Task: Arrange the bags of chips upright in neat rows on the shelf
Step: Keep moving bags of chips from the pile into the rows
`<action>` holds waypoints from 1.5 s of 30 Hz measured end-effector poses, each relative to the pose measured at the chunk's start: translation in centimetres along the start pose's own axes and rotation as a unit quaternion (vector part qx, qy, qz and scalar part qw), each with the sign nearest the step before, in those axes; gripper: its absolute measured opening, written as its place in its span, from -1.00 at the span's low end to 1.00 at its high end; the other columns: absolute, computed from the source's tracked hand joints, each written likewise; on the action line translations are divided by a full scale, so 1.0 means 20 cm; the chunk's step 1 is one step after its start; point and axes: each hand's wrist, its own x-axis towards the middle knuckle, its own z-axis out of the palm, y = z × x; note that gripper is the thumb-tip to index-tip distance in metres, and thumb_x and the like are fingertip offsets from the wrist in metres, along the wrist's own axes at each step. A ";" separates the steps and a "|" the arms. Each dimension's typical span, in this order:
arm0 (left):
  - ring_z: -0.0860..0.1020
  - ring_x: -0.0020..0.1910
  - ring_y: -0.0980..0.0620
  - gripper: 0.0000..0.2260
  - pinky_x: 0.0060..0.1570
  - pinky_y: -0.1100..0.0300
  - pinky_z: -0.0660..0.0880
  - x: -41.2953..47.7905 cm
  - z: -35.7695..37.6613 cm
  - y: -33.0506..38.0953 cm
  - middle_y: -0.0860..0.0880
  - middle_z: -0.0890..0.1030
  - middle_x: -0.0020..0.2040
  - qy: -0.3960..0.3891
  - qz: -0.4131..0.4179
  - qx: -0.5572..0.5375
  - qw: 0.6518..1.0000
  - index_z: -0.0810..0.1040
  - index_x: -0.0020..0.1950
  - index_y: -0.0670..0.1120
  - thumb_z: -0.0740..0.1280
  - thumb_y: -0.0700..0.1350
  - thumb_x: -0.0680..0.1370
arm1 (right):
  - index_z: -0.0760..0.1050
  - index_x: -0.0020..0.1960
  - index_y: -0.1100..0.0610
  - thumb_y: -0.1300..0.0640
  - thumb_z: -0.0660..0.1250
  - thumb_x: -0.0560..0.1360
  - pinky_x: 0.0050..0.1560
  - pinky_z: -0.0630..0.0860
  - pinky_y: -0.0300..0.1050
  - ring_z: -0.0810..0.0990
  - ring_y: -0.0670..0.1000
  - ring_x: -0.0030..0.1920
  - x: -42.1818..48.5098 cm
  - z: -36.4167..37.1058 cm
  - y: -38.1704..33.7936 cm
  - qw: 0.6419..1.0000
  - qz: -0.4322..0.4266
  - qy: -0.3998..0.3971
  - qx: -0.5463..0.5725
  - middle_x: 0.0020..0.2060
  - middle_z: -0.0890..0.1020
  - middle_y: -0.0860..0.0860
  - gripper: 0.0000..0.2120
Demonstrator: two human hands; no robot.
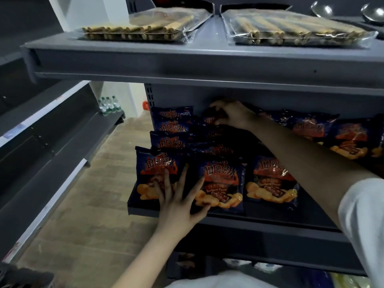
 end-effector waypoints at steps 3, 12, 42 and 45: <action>-0.07 0.47 -0.36 -0.39 0.30 -0.44 -0.07 -0.01 0.01 -0.01 -0.11 0.09 0.53 0.001 0.003 0.005 1.000 0.09 0.50 0.18 0.09 0.34 0.50 | 0.39 0.35 0.13 0.09 0.41 0.46 0.18 0.29 -0.31 0.50 0.06 0.22 -0.06 -0.07 -0.02 0.997 0.013 0.072 0.024 0.22 0.54 0.13 -0.51; -0.01 0.49 -0.29 -0.40 0.40 -0.29 -0.15 0.03 0.00 -0.03 -0.17 0.19 0.50 0.027 0.052 -0.014 0.998 0.19 0.48 0.08 0.15 0.28 0.49 | 0.54 0.18 0.24 0.32 0.29 0.49 0.07 0.23 -0.60 0.55 0.02 0.10 -0.48 -0.17 0.00 0.961 0.075 0.266 0.013 0.10 0.60 0.17 -0.73; 0.47 0.22 -0.16 -0.58 0.24 0.04 0.38 1.17 -0.11 1.28 -0.15 0.47 0.29 -0.025 0.270 -0.217 0.938 0.43 0.33 -0.16 0.34 -0.11 0.49 | 0.49 0.23 0.11 0.35 0.30 0.45 0.07 0.24 -0.60 0.48 -0.03 0.11 -1.87 -0.44 0.65 0.930 0.273 0.243 0.035 0.13 0.51 0.06 -0.62; 0.46 0.22 -0.20 -0.57 0.21 0.06 0.37 1.35 -0.01 1.39 -0.22 0.47 0.27 -0.075 0.273 -0.195 0.939 0.43 0.32 -0.19 0.37 -0.22 0.46 | 0.48 0.24 0.12 0.34 0.32 0.44 0.13 0.21 -0.58 0.47 -0.01 0.16 -1.88 -0.45 0.73 0.943 0.244 0.222 0.038 0.14 0.52 0.10 -0.61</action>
